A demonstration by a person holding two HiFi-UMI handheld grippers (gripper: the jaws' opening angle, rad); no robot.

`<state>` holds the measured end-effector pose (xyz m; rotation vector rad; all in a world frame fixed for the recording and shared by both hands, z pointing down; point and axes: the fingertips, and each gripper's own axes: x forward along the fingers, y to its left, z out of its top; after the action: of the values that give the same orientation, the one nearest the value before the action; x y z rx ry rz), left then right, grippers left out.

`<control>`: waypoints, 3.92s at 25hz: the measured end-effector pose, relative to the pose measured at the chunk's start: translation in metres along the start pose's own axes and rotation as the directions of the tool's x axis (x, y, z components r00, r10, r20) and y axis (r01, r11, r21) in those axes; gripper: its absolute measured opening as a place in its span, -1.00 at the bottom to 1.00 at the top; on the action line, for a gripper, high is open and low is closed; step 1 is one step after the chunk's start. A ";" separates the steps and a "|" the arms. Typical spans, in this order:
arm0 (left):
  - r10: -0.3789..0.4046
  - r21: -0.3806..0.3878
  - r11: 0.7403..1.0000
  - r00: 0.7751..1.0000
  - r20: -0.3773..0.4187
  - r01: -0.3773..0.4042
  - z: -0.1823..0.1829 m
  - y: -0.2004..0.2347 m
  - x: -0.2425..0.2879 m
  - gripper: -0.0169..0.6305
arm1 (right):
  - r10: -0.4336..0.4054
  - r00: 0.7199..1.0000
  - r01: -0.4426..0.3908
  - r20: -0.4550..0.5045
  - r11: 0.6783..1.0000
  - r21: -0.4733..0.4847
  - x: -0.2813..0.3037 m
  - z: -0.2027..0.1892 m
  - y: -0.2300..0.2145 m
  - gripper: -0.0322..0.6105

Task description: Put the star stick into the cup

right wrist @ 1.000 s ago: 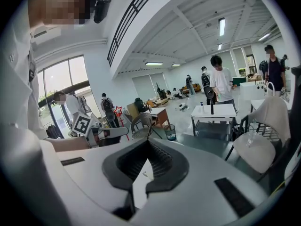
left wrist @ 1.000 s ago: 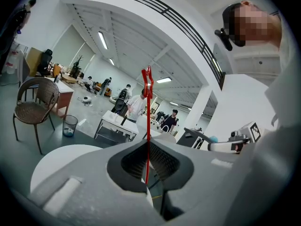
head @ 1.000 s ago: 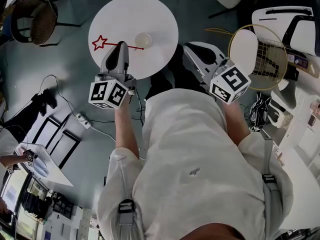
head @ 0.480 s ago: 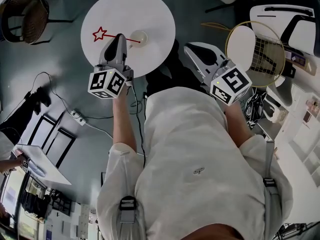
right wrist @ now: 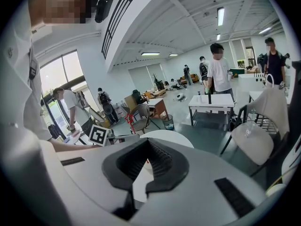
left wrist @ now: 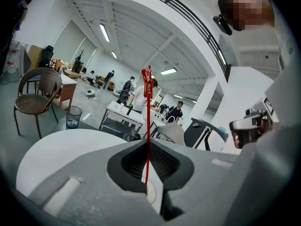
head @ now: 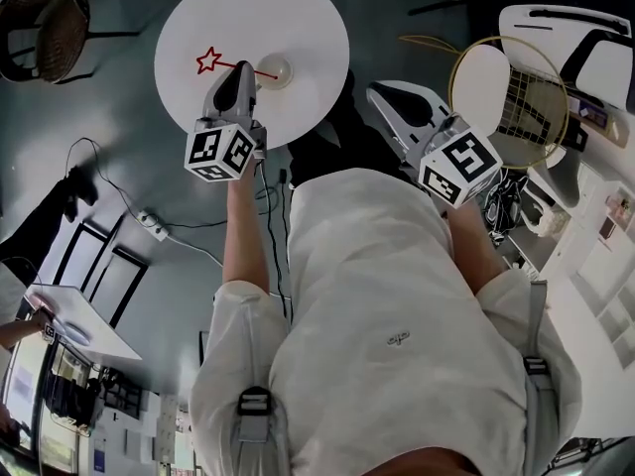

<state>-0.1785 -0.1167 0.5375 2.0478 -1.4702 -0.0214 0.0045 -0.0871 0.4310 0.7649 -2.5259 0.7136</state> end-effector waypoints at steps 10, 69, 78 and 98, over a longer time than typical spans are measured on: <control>0.002 -0.008 1.000 0.999 -0.034 -0.003 -0.032 0.009 0.008 -0.90 | 0.000 1.000 0.001 -0.023 1.000 0.014 0.005 -0.005 -0.002 -0.88; 0.010 0.101 0.995 0.991 -0.132 0.004 -0.081 0.025 0.024 -0.85 | 0.005 0.998 -0.003 -0.060 0.999 0.037 0.000 -0.020 -0.007 -0.88; 0.003 0.095 0.995 0.987 -0.160 0.013 -0.087 0.029 0.029 -0.73 | -0.007 0.998 0.009 -0.055 0.999 0.040 -0.001 -0.019 -0.009 -0.88; 0.031 0.065 0.998 0.980 -0.195 -0.018 -0.092 0.039 0.031 -0.60 | -0.017 0.999 0.019 -0.046 0.999 0.040 -0.002 -0.015 -0.010 -0.88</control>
<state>-0.1670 -0.1086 0.6411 2.0172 -1.3885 0.2336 0.0151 -0.0847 0.4455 0.7747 -2.4676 0.7692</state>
